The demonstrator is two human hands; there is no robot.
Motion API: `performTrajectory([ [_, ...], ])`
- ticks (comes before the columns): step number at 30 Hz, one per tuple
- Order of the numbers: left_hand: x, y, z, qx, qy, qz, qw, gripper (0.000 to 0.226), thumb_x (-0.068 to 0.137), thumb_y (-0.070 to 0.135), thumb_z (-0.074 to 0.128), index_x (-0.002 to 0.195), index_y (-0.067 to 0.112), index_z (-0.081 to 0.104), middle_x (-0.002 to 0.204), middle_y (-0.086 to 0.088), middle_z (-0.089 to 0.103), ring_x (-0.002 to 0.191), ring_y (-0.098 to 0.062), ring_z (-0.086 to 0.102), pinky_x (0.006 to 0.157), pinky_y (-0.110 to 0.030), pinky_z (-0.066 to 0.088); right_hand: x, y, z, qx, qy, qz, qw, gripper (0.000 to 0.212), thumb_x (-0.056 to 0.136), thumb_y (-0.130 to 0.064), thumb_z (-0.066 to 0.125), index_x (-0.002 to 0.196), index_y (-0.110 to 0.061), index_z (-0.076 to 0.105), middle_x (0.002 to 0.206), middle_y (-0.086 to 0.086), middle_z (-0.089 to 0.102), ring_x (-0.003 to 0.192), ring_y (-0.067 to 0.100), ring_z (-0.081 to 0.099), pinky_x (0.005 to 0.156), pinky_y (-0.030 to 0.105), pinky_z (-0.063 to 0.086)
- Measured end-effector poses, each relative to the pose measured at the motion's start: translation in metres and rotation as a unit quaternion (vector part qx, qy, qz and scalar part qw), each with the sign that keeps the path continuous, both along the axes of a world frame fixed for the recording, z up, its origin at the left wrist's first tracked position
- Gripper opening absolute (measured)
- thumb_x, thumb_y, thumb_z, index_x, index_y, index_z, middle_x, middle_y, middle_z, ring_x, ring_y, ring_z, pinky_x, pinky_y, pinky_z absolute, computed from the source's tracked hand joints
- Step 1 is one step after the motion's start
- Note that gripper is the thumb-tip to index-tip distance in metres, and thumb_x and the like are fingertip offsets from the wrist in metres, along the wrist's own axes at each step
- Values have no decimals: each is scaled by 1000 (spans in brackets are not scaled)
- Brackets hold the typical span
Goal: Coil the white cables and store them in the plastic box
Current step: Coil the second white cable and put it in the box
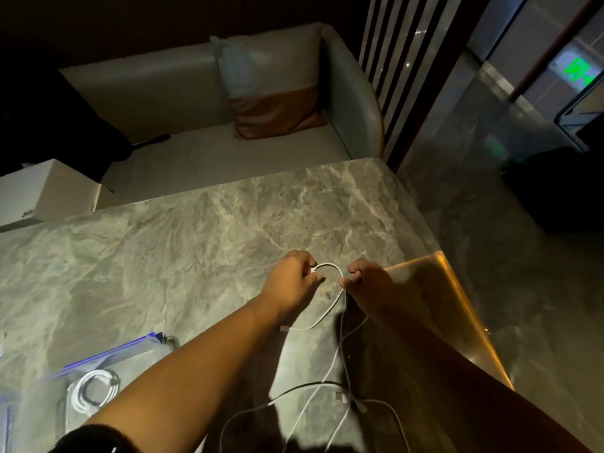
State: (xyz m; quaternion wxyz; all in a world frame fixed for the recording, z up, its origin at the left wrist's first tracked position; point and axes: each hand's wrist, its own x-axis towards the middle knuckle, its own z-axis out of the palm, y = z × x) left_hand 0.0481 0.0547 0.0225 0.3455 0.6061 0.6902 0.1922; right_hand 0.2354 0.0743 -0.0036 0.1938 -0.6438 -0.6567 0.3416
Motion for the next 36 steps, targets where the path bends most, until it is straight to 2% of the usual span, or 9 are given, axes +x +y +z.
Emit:
performTrajectory([
  [4,0,15,-10,-3,0,5,1000,23,83,31,74,99,17,64,92,-2,58,79,-18,57,69,-29,46,-1,13,3,-27,-56,44,997,13,82,-30,74,79,-20,67,76,-3,66,69,13,60,67,29,44],
  [6,-1,21,-15,-7,6,0,1000,24,83,31,74,100,15,66,92,-2,57,79,-18,56,67,-27,41,-4,16,3,-13,-60,46,997,13,83,-28,74,76,-19,68,75,-3,65,67,13,57,68,31,46],
  [9,-1,26,-21,-5,23,-19,1000,22,83,32,74,97,16,69,90,-3,57,80,-18,55,66,-25,35,-8,18,1,-19,-79,66,995,13,87,-28,71,80,-16,71,74,-3,60,67,13,51,64,27,34],
  [15,-2,27,-27,-1,24,-28,999,19,82,30,75,70,18,65,82,-3,59,78,-17,54,65,-28,35,-11,22,0,-45,-66,64,995,15,88,-22,66,76,-14,70,72,7,66,63,16,54,57,27,31],
  [19,-3,21,-20,-21,-17,-17,999,20,84,25,74,71,14,64,80,-3,62,73,-17,57,63,-31,41,-12,19,7,-48,-55,55,996,16,88,-23,67,77,-11,70,66,-1,59,58,11,51,57,26,34],
  [23,-9,6,-5,-50,-107,24,993,19,87,21,71,73,14,59,75,-12,69,64,-19,62,62,-33,51,-15,14,18,-44,-42,42,997,24,80,-38,67,64,-20,65,64,-4,66,61,14,62,63,32,51],
  [27,-23,-16,16,-52,-162,32,985,16,89,17,70,76,12,61,75,-15,68,65,-13,58,67,-29,50,-23,-5,38,-60,26,35,997,28,82,-35,68,61,-22,55,67,1,65,65,19,60,66,34,49],
  [30,-34,-38,38,-58,-226,39,972,15,91,11,67,78,5,60,72,-17,69,66,-18,64,67,-30,52,-31,-29,53,-83,151,18,985,24,81,-30,69,65,-16,58,61,11,65,56,20,57,61,39,48],
  [36,-49,-95,93,-91,-372,50,923,7,95,3,59,92,-2,56,79,-20,72,68,-25,70,60,-30,58,-49,-72,101,-124,261,42,957,20,91,-15,67,74,-13,56,60,7,61,48,10,53,51,25,43],
])
